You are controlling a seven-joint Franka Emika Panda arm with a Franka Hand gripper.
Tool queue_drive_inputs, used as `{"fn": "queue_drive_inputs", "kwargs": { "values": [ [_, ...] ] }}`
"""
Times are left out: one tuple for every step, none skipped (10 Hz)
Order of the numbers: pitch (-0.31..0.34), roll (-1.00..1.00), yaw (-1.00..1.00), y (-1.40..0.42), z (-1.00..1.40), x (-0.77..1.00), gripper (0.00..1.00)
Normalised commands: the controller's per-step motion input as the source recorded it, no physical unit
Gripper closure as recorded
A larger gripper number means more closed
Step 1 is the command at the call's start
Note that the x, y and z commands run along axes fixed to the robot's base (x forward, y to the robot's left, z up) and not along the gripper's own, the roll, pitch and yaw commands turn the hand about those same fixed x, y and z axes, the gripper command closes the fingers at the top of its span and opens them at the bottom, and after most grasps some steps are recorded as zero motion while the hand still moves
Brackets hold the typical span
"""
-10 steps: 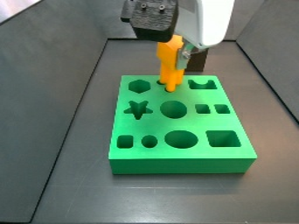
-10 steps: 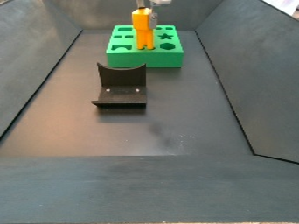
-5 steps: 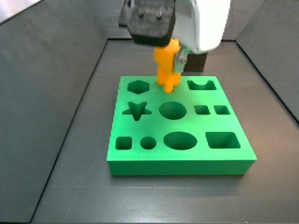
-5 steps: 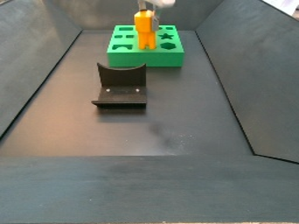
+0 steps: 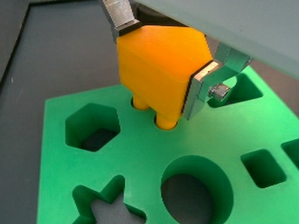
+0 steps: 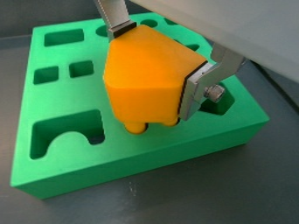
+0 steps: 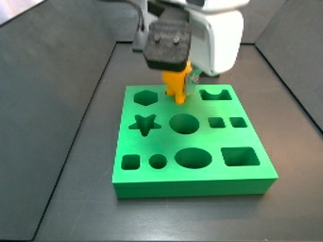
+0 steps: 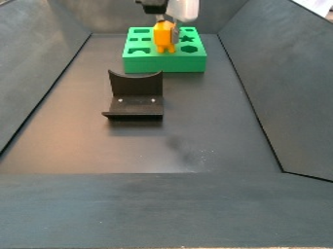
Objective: Pick up the 3 prong object. Move up. Place the 3 prong object on the fixture. Regrasp the 3 prong object. Move to above the board. Insert the 3 prong object.
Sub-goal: Insert the 3 prong object.
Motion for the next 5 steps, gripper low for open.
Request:
{"fn": "queue_drive_inputs", "kwargs": {
  "values": [
    [0.0, 0.12, 0.05, -0.2, -0.4, 0.0, 1.0],
    [-0.084, 0.1, 0.01, -0.2, -0.43, 0.0, 1.0],
    [-0.101, -0.05, 0.0, 0.0, -0.35, 0.0, 1.0],
    [-0.07, -0.07, 0.0, 0.0, -0.33, 0.0, 1.0],
    [0.0, -0.07, 0.0, 0.0, -0.23, 0.05, 1.0]
  ]
}}
